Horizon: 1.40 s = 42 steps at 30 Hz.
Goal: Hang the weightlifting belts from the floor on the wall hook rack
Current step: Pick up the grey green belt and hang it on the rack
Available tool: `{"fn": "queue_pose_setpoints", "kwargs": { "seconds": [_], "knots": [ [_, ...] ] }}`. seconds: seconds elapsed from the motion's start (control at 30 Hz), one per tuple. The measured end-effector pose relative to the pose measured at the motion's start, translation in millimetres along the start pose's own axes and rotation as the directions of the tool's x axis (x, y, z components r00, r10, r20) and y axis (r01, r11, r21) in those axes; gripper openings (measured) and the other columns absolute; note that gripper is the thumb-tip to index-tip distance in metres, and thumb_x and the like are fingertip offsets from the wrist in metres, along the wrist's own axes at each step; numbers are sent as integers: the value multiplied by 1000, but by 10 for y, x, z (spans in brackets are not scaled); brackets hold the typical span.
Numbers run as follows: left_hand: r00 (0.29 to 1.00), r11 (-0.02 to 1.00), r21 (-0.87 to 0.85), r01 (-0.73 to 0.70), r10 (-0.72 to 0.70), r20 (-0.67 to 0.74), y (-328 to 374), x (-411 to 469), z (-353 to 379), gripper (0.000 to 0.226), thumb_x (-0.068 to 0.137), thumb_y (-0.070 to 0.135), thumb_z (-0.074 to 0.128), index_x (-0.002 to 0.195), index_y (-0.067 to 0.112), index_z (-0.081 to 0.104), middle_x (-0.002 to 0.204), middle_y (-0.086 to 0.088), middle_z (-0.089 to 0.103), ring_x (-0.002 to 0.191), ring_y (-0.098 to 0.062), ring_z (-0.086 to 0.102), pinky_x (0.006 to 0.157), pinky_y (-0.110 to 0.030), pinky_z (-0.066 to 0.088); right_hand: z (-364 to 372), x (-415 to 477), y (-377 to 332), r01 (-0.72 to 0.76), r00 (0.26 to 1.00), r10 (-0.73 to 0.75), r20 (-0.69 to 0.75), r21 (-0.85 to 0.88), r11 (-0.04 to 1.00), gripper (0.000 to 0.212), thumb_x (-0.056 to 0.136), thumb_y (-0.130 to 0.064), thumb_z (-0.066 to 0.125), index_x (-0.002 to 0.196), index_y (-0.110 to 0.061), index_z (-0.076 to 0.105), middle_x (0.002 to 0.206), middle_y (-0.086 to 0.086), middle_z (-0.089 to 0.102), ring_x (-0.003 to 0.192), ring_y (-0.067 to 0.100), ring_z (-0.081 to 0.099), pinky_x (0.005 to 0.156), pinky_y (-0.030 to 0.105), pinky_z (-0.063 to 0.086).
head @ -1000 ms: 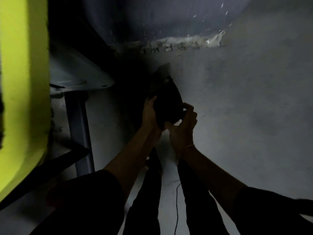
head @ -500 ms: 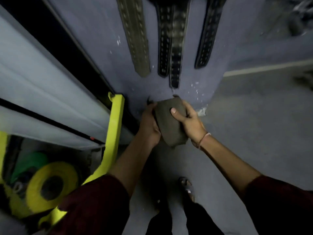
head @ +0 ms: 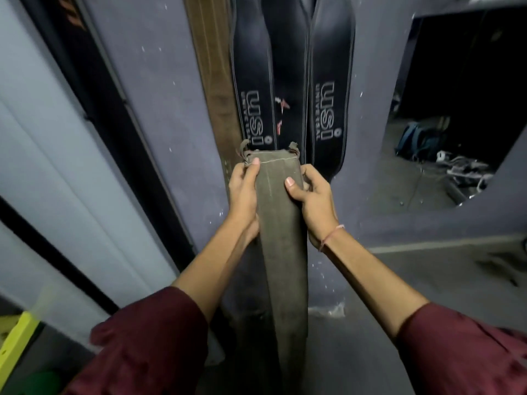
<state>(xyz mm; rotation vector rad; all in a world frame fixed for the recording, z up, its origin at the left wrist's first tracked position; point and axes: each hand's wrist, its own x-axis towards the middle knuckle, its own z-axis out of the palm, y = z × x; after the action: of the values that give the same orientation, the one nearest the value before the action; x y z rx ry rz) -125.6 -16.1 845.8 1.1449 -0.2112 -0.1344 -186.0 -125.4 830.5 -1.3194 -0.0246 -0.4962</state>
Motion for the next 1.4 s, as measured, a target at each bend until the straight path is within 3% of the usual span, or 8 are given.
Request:
{"fn": "queue_pose_setpoints", "kwargs": {
  "seconds": [0.3,0.53,0.67,0.8,1.0,1.13,1.27,1.4],
  "knots": [
    [951,953,-20,-302,303,65,948,96,413,15,101,3,48,110,11,55,96,-8,70,87,-21,66,82,-41,57,182,241,-537,133,991,-134,25,33,991,21,91,-3,62,109,7,65,99,12,73,89,17,70,79,29,59],
    [929,931,-27,-365,366,61,1439,215,401,20,102,5,47,119,6,56,95,-9,71,85,-20,68,77,-38,58,66,-329,327,-99,994,102,34,-85,991,14,86,1,66,98,-4,73,100,15,76,102,40,69,76,31,59],
    [916,923,-35,-382,384,117,1492,228,380,16,101,4,48,113,9,57,97,-11,70,91,-26,66,91,-53,53,432,214,-546,137,989,-134,59,-52,989,21,89,4,62,109,8,66,100,14,73,88,17,70,76,29,59],
    [933,939,-18,-343,342,109,1495,208,375,20,100,6,50,117,-4,54,98,-17,70,93,-30,67,92,-58,53,596,314,-957,256,965,-254,66,-18,967,32,86,6,65,117,5,60,110,13,71,98,18,69,87,31,58],
    [970,976,-34,-213,216,112,1664,255,250,20,102,12,50,117,-1,55,92,-12,70,83,-22,69,73,-38,61,453,-284,30,50,993,-50,-111,-8,999,15,91,2,60,103,-4,66,98,6,76,98,27,70,77,26,59],
    [922,943,101,-317,282,264,1630,174,193,35,103,24,50,125,-3,56,111,-17,70,100,-25,69,85,-35,59,725,-84,-368,181,970,-180,-165,-5,983,13,93,4,56,99,-5,64,92,1,72,87,9,67,74,21,55],
    [868,869,196,-455,383,317,1268,18,1,37,101,23,53,135,10,49,128,-5,64,117,-13,63,101,-28,51,929,272,-904,307,936,-303,-178,-9,952,14,93,3,55,102,-2,64,95,8,70,91,16,66,83,32,57],
    [912,891,259,-372,299,281,565,-155,-316,35,93,14,65,127,12,58,118,2,70,110,-6,66,98,-25,51,1091,699,-1093,245,932,-238,-273,-8,970,10,91,-7,58,84,-9,64,85,11,66,79,20,64,73,40,56]
  ]
}}
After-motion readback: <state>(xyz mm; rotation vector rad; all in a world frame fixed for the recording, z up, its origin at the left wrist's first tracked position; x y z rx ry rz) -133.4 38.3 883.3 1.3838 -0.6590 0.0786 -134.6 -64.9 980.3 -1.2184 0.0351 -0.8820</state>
